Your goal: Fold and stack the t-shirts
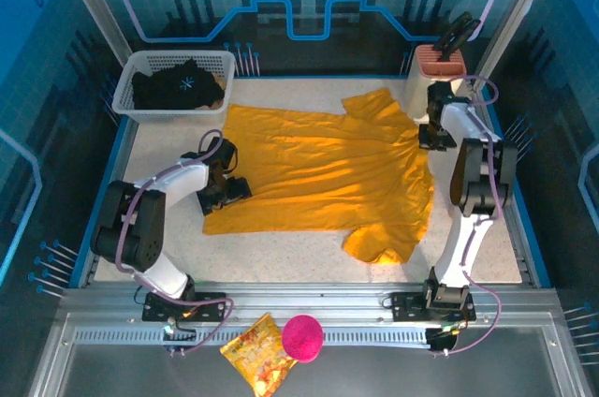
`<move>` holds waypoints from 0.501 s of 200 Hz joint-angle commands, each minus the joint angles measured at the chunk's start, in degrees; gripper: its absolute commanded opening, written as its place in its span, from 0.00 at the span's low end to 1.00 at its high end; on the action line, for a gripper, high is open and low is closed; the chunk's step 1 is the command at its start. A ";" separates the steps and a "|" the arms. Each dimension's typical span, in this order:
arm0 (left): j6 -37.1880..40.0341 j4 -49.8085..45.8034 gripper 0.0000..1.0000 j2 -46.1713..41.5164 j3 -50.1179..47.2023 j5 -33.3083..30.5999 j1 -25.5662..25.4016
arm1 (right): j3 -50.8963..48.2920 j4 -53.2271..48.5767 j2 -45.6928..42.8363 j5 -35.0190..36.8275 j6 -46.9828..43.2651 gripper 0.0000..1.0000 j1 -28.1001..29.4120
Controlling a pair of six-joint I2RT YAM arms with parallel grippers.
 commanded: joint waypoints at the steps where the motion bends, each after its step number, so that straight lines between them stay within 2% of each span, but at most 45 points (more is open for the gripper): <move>1: 1.96 -4.33 0.91 -6.30 2.31 0.88 0.24 | -6.57 -1.78 -10.94 -1.21 2.77 0.20 2.93; 19: 2.63 -6.24 0.96 -11.27 3.55 0.83 0.21 | -13.36 -3.81 -18.23 -0.82 3.87 0.26 6.87; 42: 3.05 -9.70 0.99 -15.41 5.27 -0.15 0.30 | -21.52 -6.55 -26.64 -2.92 8.09 0.26 12.22; 66: 2.49 -11.47 0.95 -14.78 4.96 1.14 0.39 | -29.56 -6.86 -34.52 -7.65 13.58 0.24 17.16; 100: -0.19 -5.37 0.89 -11.03 -0.92 4.33 0.41 | -38.93 -5.38 -41.17 -11.17 23.24 0.23 26.57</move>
